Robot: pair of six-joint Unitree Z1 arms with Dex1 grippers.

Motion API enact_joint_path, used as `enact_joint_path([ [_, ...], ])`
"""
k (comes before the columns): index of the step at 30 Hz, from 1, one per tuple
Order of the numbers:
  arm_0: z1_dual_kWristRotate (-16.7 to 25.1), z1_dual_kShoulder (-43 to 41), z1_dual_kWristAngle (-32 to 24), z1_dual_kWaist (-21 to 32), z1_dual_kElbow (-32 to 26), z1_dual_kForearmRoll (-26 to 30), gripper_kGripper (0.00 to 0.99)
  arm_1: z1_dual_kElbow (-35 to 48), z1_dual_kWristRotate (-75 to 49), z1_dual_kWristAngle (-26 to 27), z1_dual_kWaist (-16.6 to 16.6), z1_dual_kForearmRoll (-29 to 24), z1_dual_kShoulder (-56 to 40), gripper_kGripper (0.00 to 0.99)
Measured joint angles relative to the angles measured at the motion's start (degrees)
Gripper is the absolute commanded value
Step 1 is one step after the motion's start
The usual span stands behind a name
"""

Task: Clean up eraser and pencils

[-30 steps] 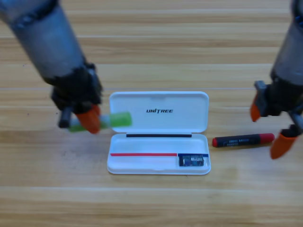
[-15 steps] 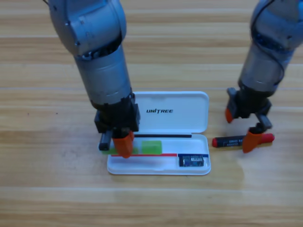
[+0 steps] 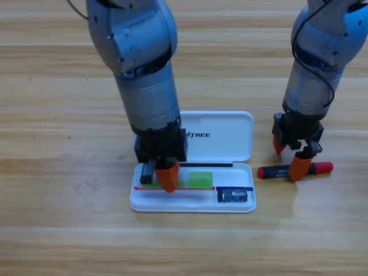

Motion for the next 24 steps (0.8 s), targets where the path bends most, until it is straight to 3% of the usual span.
enact_joint_path([
  [2, -0.2, 0.3, 0.3, -0.1, -0.2, 0.0, 0.000, 0.1, -0.3, -0.2, 0.0, 0.0, 0.0, 0.147],
  [4, -0.4, 0.5, 0.6, -0.2, -0.2, 0.0, 0.000, 0.3, -0.8, -0.2, -0.1, 0.0, 0.0, 0.000],
  [14, -1.0, 1.7, 1.2, -0.2, -0.3, 0.0, 0.000, 2.9, -1.8, -0.4, -0.4, 0.0, -1.2, 0.000],
  [24, -1.3, 2.1, 1.2, -0.3, -0.3, 0.0, 0.000, 7.8, 6.9, -1.8, -0.5, 3.1, -8.1, 0.000],
])
